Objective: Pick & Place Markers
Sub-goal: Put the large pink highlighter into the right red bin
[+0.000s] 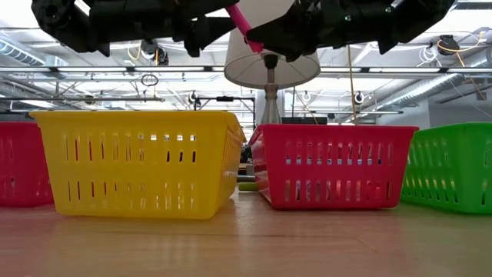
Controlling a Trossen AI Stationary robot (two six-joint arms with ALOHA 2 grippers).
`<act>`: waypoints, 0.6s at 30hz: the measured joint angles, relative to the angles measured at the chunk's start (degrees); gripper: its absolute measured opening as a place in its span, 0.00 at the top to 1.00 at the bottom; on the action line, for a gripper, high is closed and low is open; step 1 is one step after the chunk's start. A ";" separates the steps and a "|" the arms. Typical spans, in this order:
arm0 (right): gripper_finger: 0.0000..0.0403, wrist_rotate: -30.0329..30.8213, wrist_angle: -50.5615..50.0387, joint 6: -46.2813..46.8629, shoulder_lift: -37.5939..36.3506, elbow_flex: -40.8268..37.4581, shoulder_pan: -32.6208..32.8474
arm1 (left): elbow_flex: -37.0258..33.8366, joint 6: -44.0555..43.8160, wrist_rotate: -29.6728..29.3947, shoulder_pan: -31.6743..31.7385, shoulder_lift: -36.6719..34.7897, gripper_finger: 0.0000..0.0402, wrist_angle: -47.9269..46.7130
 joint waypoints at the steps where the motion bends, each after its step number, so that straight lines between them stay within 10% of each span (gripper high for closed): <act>1: 0.88 0.01 0.05 0.00 0.00 0.00 0.00 | 0.32 -0.01 0.02 0.00 0.01 0.31 -0.01; 18: 0.88 0.07 -0.34 0.07 0.07 0.00 0.02 | 4.04 2.59 0.42 -0.12 4.08 0.36 -1.69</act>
